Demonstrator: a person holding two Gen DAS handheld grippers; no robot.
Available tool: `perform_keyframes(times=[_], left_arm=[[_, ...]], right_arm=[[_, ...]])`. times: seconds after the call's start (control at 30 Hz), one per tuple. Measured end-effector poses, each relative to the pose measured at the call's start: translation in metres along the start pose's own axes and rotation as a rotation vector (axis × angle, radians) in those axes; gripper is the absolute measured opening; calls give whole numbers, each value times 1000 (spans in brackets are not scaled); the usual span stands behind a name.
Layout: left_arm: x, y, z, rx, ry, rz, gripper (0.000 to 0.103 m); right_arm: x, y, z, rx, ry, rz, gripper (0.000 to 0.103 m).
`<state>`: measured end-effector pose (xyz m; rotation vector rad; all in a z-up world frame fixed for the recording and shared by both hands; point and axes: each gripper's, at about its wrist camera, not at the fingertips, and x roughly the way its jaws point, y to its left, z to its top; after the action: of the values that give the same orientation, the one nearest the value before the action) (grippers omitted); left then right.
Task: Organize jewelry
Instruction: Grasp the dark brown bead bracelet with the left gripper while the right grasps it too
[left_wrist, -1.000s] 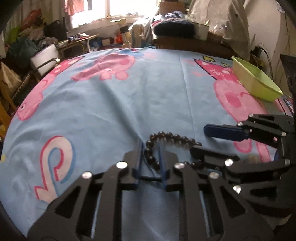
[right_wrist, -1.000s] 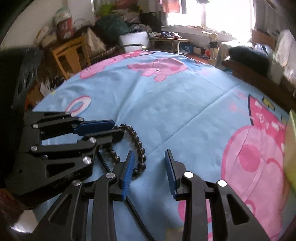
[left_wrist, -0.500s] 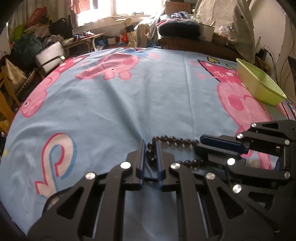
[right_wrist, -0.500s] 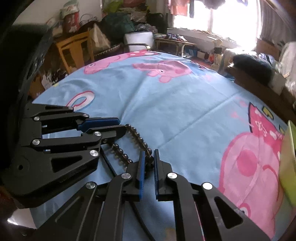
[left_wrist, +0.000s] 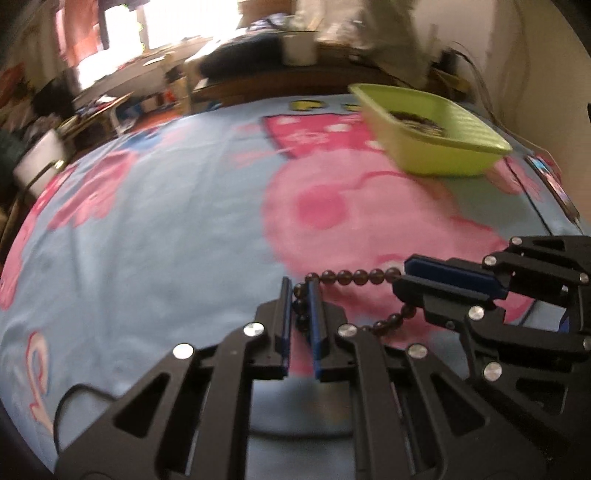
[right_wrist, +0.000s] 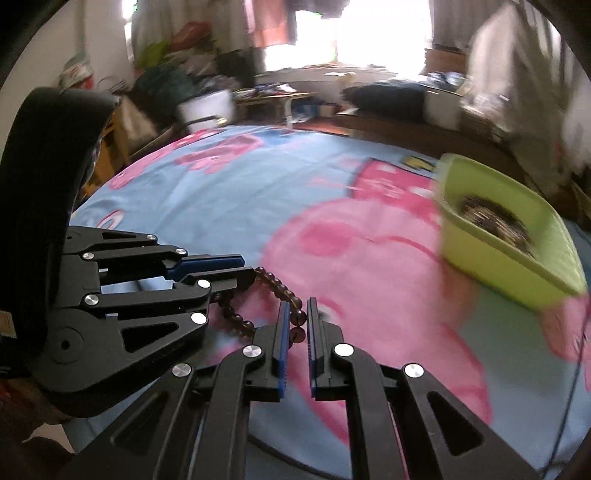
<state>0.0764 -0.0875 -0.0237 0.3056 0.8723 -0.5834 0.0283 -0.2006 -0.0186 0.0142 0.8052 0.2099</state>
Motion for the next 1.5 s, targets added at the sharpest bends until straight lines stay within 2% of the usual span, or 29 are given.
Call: perform_keyframes(times=[0.27, 0.47, 0.63, 0.8, 1.5], left_arm=[[15, -63, 19, 101, 3, -56, 8], [20, -88, 23, 151, -15, -26, 9], [21, -88, 20, 148, -34, -11, 10], [21, -88, 18, 155, -50, 2, 10], [20, -78, 18, 113, -49, -59, 10]], right_arm=[[-30, -58, -32, 119, -23, -60, 0], [-35, -81, -42, 194, -28, -49, 0], [-33, -87, -43, 229, -10, -24, 0], [-32, -85, -42, 217, -8, -35, 0], [-29, -80, -42, 201, 2, -58, 0]])
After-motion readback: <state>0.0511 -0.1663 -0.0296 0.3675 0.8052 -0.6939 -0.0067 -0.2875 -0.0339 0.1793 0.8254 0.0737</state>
